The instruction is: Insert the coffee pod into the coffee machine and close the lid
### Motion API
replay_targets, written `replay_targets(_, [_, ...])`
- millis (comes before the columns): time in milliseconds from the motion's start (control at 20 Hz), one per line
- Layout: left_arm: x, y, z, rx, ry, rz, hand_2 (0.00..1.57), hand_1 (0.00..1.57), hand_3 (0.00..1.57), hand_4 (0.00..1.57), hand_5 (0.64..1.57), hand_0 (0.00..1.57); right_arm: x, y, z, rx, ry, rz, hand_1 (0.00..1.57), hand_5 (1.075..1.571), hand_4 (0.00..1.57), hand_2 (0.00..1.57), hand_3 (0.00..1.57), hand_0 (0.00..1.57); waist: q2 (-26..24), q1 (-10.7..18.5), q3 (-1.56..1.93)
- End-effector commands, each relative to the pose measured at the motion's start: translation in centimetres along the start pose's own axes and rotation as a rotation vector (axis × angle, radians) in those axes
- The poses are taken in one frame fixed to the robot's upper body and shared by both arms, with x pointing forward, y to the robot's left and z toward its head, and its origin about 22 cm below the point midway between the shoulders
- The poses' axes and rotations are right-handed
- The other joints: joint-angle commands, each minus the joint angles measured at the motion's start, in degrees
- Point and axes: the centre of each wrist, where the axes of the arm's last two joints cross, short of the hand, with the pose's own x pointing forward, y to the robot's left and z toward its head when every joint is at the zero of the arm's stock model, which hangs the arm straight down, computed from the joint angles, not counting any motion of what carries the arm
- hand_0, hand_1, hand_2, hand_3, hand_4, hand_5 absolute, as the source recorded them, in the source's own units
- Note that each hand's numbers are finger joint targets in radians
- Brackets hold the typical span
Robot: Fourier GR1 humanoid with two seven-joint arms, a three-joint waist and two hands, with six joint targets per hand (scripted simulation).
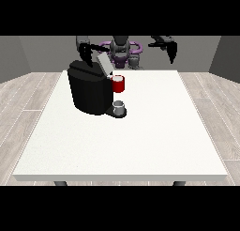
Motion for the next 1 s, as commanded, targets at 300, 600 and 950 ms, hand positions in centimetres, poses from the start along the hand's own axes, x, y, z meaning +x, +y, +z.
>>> replay_targets(300, [0.6,-0.1,0.7,0.058,-0.041,0.011,0.00,0.00,0.00,0.00,1.571,0.00,2.1,-0.3,-2.6,0.041,-0.046,0.024,0.00,1.571,0.00,0.00,0.00,0.00,3.5,-1.7,0.02])
replay_targets(600, [1.0,1.2,1.0,0.053,-0.088,-0.064,0.00,0.00,0.00,0.00,1.571,0.00,2.4,1.5,-3.3,0.070,-0.057,0.042,0.00,1.571,0.00,0.00,0.00,0.00,5.0,-1.0,0.02])
replay_targets(950, [1.3,1.5,0.2,0.067,-0.062,-0.036,0.00,0.00,0.00,0.00,1.571,0.00,4.4,3.4,-4.7,0.119,-0.073,0.058,0.00,1.571,0.00,0.00,0.00,0.00,5.4,-1.2,0.01])
